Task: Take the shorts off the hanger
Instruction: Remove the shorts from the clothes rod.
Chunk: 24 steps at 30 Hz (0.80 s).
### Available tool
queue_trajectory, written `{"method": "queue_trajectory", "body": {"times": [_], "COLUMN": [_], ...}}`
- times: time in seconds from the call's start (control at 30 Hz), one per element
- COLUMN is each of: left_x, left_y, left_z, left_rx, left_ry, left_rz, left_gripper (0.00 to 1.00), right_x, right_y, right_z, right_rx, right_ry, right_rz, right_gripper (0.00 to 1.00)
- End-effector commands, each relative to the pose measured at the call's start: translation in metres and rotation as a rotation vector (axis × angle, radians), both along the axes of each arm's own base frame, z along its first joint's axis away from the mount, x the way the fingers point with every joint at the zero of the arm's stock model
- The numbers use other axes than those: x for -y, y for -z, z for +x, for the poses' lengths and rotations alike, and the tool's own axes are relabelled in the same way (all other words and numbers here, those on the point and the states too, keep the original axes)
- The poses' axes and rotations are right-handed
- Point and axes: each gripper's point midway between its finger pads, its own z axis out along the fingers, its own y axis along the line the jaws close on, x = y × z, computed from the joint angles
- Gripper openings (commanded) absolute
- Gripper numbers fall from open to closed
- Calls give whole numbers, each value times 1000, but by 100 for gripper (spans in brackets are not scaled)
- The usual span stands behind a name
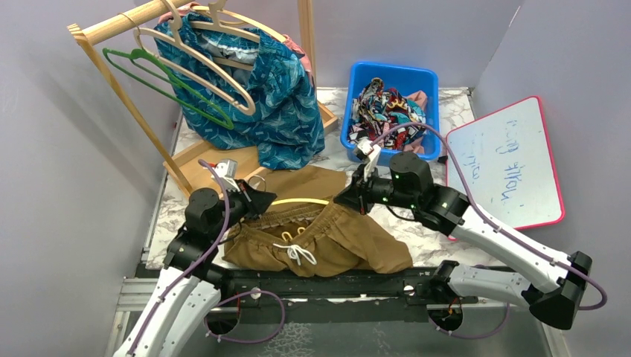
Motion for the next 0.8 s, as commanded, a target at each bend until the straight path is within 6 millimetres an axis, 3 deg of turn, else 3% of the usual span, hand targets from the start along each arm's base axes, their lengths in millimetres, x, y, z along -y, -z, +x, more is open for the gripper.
{"method": "queue_trajectory", "body": {"times": [0.0,0.1,0.27,0.4,0.47,0.53,0.7,0.77], "left_x": [-30,-49,-60,-63,-62,-61,-69,-68], "left_y": [-14,-22,-57,-85,-91,-89,-77,-73], "left_z": [14,24,34,33,30,28,24,24], "left_rx": [11,17,77,155,181,182,171,168], "left_ry": [-201,-319,-409,-435,-426,-425,-469,-465], "left_rz": [23,46,2,-77,-120,-139,-174,-177], "left_gripper": [0,0,0,0,0,0,0,0], "right_x": [31,51,79,75,66,62,71,68], "right_y": [-3,-15,-49,-85,-90,-79,-12,5], "right_z": [23,42,77,82,77,75,81,81], "right_rx": [80,143,266,377,393,362,237,204], "right_ry": [205,346,571,537,478,462,549,541], "right_rz": [-42,-61,-92,-72,-41,-40,-151,-178], "right_gripper": [1,1,1,1,1,1,1,1]}}
